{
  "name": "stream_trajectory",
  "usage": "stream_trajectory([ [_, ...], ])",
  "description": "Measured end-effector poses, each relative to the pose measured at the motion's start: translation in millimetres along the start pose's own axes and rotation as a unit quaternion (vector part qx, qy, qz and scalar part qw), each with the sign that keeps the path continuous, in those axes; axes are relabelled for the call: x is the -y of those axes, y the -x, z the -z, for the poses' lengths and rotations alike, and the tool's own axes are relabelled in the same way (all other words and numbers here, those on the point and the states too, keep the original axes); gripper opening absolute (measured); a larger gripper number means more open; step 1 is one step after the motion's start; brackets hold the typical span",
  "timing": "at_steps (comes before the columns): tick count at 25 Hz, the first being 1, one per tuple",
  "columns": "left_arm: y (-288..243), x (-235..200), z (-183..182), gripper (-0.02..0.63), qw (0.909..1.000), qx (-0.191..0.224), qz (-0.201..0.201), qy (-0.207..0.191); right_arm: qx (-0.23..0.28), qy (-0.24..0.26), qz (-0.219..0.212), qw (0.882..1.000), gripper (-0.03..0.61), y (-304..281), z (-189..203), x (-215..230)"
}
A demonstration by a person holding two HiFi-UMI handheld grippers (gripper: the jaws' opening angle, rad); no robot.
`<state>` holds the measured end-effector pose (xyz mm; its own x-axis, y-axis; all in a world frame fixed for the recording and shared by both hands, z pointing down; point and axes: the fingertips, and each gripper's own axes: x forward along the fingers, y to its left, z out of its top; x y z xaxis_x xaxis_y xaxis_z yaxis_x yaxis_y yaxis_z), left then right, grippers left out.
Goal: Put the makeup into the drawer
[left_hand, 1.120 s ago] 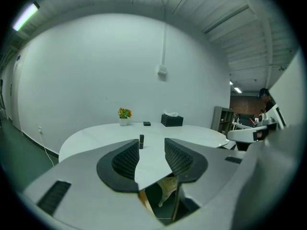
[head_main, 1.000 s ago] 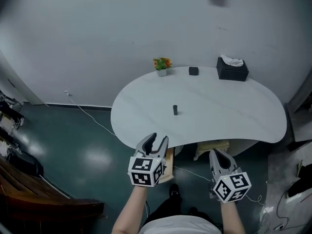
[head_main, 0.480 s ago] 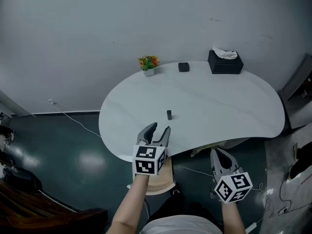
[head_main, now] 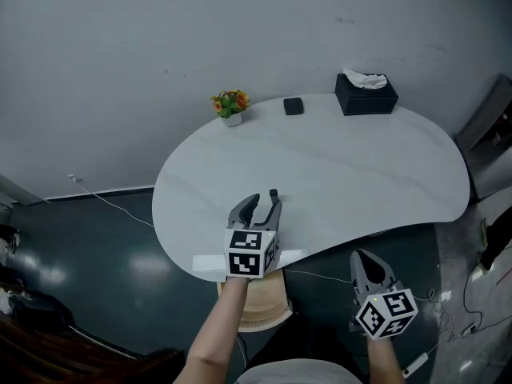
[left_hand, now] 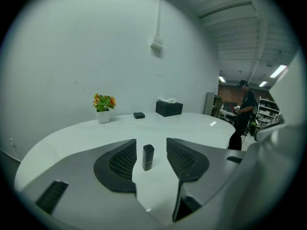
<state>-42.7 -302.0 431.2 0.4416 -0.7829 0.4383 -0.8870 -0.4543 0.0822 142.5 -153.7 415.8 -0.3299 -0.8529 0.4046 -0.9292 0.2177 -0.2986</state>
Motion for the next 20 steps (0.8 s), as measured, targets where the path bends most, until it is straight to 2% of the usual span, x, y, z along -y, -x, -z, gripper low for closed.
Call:
stream_trajectory([
  [7, -23.6, -4.2, 12.0, 0.187, 0.9996, -0.025, 0.012, -0.004, -0.009, -0.014, 0.017, 1.000, 0.002, -4.7, 8.6, 4.3],
  [20, -48.5, -5.0, 24.9, 0.170, 0.9985, -0.054, -0.002, -0.010, -0.016, -0.027, 0.050, 0.998, 0.002, 6.2, 18.1, 18.4],
])
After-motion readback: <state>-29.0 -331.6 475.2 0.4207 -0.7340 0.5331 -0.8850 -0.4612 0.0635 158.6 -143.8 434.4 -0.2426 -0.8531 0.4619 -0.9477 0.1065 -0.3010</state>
